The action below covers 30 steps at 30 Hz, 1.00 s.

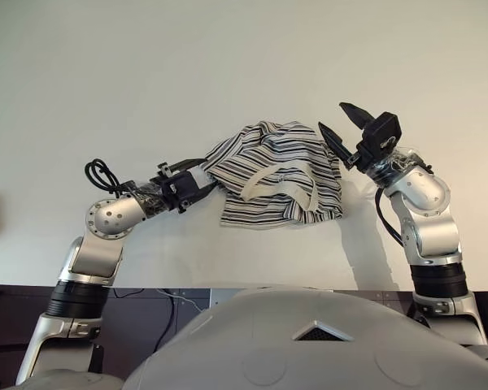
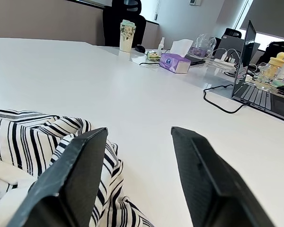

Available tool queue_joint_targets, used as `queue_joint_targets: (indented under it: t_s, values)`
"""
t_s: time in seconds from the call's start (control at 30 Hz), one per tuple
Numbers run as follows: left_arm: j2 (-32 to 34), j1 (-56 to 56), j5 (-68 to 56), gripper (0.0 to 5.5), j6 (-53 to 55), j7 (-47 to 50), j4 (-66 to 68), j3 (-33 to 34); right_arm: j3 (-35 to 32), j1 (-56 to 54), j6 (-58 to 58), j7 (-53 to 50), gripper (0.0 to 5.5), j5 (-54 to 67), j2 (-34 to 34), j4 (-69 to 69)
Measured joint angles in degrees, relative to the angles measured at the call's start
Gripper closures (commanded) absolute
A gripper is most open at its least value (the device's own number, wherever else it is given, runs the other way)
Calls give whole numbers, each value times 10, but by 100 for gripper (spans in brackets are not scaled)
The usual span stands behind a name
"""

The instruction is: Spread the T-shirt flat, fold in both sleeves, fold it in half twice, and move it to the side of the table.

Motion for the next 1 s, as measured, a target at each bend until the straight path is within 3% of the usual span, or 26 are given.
queue_joint_targets:
  t_s: [0.17,0.67,0.9,1.0]
  values:
    - [-4,-19,19,305,3,1,7,-17,1,-1,0,-10,302,-1,7,4]
    - [-21,-43,19,537,37,7,22,-23,16,1,-3,-34,299,-23,23,5]
    - [-21,-43,31,537,21,8,15,-25,11,4,-6,-30,299,-23,18,6]
    - [-22,-42,-10,537,40,-5,-16,-18,-12,30,-17,10,299,-14,-31,0]
